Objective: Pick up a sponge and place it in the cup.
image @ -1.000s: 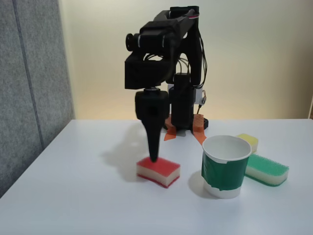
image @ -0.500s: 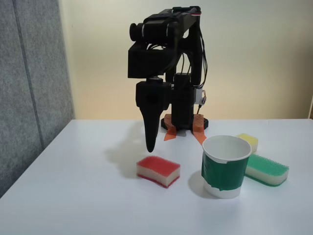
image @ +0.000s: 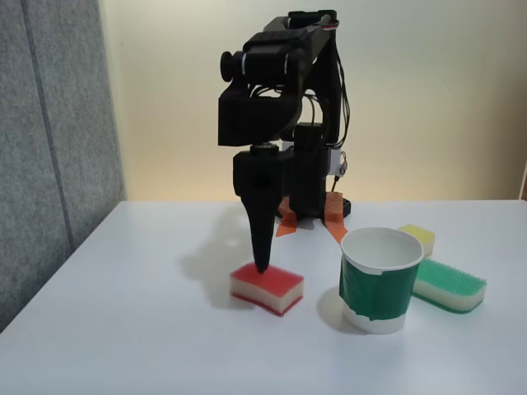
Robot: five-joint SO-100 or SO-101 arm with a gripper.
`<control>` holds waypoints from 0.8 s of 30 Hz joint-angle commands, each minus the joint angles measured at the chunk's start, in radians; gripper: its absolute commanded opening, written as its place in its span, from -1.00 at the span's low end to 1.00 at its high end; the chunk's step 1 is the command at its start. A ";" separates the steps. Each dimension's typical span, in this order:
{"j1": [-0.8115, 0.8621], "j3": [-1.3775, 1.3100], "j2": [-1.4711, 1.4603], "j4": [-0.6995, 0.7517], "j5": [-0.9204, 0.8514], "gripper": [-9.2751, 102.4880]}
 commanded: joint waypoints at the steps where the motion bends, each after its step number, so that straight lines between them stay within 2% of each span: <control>1: 0.021 -0.043 -0.002 -0.011 0.006 -0.21; 17: 0.029 0.078 -0.092 -0.169 0.078 -0.18; 24: 0.049 0.129 -0.114 -0.172 0.084 -0.41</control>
